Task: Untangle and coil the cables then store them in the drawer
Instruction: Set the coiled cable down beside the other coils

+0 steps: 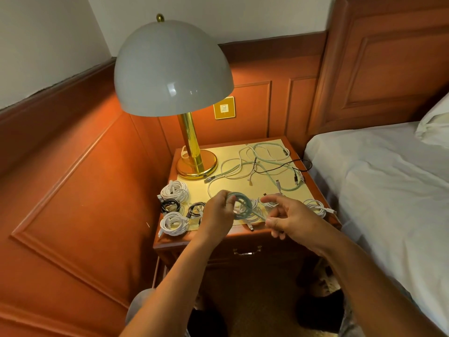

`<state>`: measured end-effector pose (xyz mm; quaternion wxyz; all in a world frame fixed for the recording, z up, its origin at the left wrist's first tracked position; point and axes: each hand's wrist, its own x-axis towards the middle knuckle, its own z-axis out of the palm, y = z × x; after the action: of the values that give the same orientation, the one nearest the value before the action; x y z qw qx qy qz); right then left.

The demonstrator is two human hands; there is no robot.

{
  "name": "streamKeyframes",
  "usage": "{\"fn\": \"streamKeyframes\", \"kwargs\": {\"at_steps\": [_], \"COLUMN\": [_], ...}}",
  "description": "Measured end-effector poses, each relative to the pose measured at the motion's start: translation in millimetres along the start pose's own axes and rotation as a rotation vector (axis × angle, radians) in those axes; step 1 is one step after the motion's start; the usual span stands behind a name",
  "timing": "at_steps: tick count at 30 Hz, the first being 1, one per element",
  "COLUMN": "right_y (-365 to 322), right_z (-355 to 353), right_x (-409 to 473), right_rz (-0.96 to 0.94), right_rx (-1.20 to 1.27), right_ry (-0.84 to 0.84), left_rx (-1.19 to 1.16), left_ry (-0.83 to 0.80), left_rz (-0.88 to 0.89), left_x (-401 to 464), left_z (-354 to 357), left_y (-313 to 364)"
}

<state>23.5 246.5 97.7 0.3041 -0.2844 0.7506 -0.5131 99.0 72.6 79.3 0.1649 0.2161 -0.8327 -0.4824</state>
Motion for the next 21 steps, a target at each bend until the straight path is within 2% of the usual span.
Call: {"fn": "streamKeyframes", "kwargs": {"at_steps": [4, 7, 11, 12, 13, 16, 17, 19, 21], "right_y": [-7, -12, -8, -5, -4, 3, 5, 7, 11], "right_z": [-15, -25, -29, -29, -28, -22, -18, -10, -6], "right_x": [-7, -8, -13, -15, -16, -11, -8, -3, 3], "right_rz": [0.009, 0.046, 0.083, 0.085, 0.079, 0.052, 0.014, -0.089, -0.175], "right_rx": [0.176, 0.415, 0.588, 0.558, 0.422, -0.408, -0.59, -0.655, -0.547], "right_ry": [0.03, 0.059, 0.056, 0.055, 0.058, 0.143, 0.192, 0.29, 0.389], "left_rx": [0.227, 0.283, 0.347, 0.367, 0.379, 0.343, 0.305, 0.2, 0.147], "left_ry": [-0.035, -0.057, -0.076, -0.081, -0.087, -0.106, -0.106, -0.096, -0.076], "left_rz": [0.091, 0.168, 0.158, 0.147, 0.133, 0.063, 0.039, 0.007, 0.009], "left_x": [0, -2, -3, -3, -3, -3, -2, -1, -2], "left_z": [-1, 3, 5, 5, 6, 8, 9, 12, 14], "left_y": [-2, 0, 4, 4, 5, 8, 8, 9, 12]}}
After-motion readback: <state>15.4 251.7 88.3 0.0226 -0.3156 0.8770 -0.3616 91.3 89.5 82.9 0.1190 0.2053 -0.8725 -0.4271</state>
